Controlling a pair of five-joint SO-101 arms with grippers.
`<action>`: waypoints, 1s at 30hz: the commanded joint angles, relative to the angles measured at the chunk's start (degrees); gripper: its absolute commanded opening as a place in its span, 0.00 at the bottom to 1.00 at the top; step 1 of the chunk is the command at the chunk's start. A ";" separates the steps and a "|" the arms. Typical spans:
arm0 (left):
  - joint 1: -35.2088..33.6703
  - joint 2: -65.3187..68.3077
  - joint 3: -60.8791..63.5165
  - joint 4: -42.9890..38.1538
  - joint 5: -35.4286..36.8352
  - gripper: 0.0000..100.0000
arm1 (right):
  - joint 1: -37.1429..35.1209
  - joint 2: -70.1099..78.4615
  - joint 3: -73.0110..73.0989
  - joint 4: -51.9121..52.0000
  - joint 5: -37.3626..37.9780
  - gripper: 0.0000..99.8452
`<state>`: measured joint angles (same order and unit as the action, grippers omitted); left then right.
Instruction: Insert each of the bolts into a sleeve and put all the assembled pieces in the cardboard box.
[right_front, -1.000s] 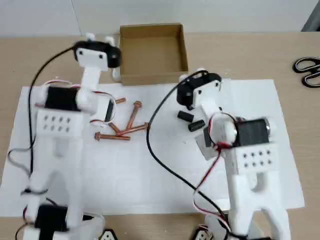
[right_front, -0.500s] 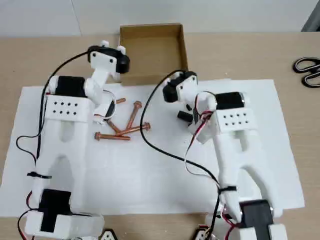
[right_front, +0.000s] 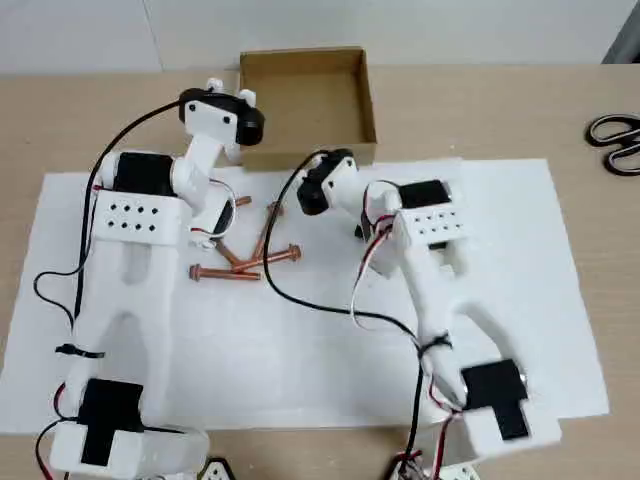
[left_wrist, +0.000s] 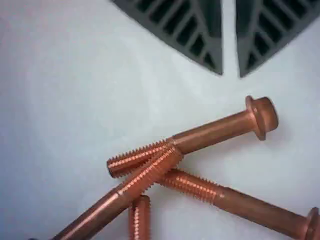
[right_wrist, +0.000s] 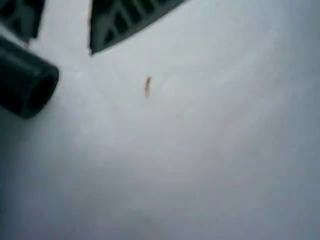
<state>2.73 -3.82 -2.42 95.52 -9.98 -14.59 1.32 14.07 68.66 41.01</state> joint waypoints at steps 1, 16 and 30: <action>0.26 -0.35 -0.22 -0.88 -0.18 0.01 | 1.89 4.44 -6.07 -1.80 0.44 0.10; 0.26 -0.18 -0.13 -3.43 1.05 0.01 | 3.56 24.13 -29.36 4.18 1.49 0.10; -0.09 -0.26 4.62 -5.45 1.32 0.01 | -1.80 21.85 -29.27 7.43 1.41 0.10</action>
<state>2.73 -3.82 2.42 90.68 -9.10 -15.30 25.76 -13.19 75.96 42.33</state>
